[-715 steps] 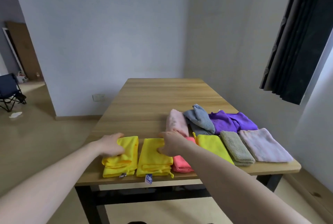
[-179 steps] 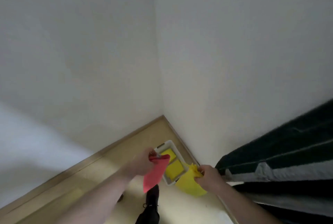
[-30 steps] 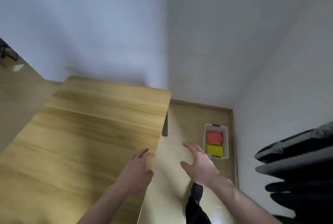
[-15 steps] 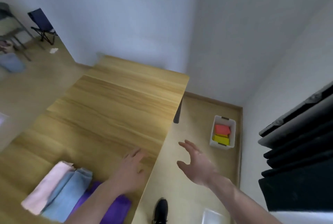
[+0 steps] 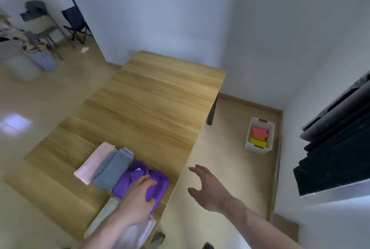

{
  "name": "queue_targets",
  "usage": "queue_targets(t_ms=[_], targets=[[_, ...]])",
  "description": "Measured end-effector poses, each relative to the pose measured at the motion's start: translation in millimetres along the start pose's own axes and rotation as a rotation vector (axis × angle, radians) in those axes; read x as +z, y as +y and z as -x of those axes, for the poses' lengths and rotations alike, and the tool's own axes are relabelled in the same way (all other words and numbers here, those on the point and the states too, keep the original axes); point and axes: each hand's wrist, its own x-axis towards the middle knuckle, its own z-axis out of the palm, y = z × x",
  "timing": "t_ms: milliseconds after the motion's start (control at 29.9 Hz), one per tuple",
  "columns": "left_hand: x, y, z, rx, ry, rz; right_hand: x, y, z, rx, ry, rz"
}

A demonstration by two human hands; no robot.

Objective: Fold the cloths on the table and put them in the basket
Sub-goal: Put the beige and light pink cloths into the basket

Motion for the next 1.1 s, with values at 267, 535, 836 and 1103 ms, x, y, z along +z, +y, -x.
queue_targets(t_ms=[267,535,836,1103], targets=[[-4,-117,58,-0.012,0.004,0.081,109,-61,-9,0.021,-0.056,0.058],[-25,-246,86,-0.018,-0.139,0.048,224,-110,1,0.185,-0.011,-0.046],[-26,-253,70,0.020,-0.239,0.008,261,-102,33,0.341,0.041,-0.050],[-14,-240,46,0.054,-0.306,-0.043,281,-92,11,0.422,0.018,-0.037]])
